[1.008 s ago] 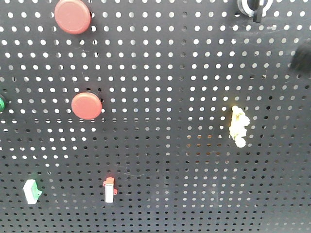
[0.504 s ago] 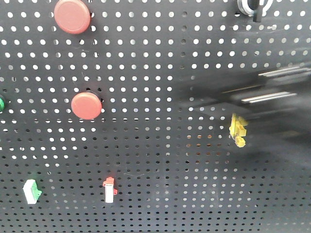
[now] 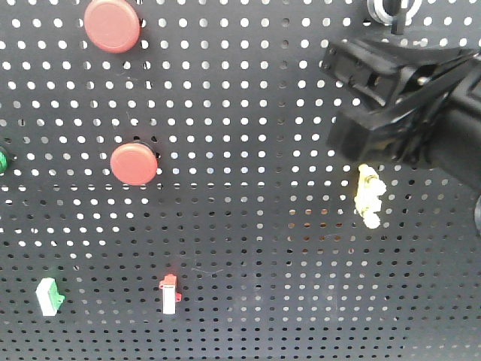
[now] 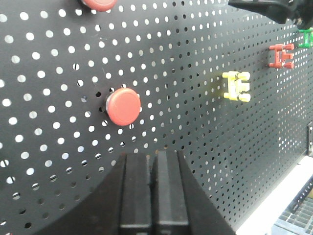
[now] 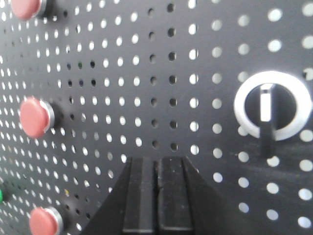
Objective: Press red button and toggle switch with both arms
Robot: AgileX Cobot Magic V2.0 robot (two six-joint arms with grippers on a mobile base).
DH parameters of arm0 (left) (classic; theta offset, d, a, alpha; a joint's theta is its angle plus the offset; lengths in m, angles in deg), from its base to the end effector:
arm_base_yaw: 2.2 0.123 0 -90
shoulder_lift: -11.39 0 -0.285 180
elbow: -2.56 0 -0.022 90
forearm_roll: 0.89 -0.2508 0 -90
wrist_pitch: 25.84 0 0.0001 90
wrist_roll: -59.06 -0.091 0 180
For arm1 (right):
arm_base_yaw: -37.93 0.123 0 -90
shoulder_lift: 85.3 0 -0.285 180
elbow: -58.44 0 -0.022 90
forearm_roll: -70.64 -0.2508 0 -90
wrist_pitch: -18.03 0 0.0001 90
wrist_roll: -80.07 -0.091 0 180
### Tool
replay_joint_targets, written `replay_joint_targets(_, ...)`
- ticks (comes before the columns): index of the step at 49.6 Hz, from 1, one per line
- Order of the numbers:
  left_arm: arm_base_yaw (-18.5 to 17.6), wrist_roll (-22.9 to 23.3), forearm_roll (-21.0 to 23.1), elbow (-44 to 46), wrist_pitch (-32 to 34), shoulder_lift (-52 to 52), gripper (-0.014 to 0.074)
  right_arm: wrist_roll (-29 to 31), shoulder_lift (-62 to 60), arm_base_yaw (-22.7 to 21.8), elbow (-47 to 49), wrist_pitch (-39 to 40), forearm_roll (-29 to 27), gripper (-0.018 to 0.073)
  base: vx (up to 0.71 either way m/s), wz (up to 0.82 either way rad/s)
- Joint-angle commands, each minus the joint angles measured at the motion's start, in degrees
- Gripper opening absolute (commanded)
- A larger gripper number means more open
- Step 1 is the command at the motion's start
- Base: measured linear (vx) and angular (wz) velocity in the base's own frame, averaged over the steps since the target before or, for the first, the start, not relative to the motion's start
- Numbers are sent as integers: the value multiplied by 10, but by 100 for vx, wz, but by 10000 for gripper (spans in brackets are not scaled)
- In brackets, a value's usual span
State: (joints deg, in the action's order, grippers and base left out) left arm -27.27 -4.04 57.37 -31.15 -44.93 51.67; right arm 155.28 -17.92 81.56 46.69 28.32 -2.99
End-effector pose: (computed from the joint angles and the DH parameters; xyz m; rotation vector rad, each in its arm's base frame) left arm 0.0839 -0.0673 0.4062 0.6214 1.3577 -0.4721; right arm 0.1697 0.1403 0.4763 -0.3825 1.2956 0.5026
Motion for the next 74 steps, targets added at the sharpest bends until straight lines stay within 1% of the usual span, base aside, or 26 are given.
replay_joint_targets(1, -1, 1, 14, 14, 22, 1, 2, 7, -9, 2, 17, 19, 8, -3, 0, 0)
replay_joint_targets(10, -1, 1, 14, 14, 22, 1, 2, 7, -9, 1, 18, 48, 11, -3, 0, 0)
replay_joint_targets(19, -1, 2, 14, 14, 22, 1, 2, 7, -9, 1, 18, 95, 15, -3, 0, 0)
replay_joint_targets(25, -1, 2, 14, 14, 22, 1, 2, 6, -8, 1, 18, 94, 15, -3, 0, 0)
replay_joint_targets(31, -1, 9, 14, 14, 22, 2, 2, -8, -2, 2, 23, 81, 14, -3, 0, 0)
replay_joint_targets(40, -1, 12, 14, 14, 20, 4, 2, -4, 12, 1, 41, 88, 13, -3, 0, 0)
replay_joint_targets(49, -1, 12, 14, 14, 18, 4, 2, 14, 13, 1, 41, 114, 12, -3, 0, 0)
replay_joint_targets(55, -1, 12, 14, 14, 18, 4, 2, 28, 13, 1, 41, 147, 9, -3, 0, 0)
replay_joint_targets(61, -1, 12, 14, 14, 18, 4, 2, 29, 13, 1, 41, 184, 4, -3, 0, 0)
replay_joint_targets(66, -1, 12, 14, 14, 18, 4, 2, 62, 13, 1, 41, 211, -11, -3, 0, 0)
replay_joint_targets(74, -1, 12, 14, 14, 17, 4, 2, 139, 11, 1, 41, 263, -68, -3, 0, 0)
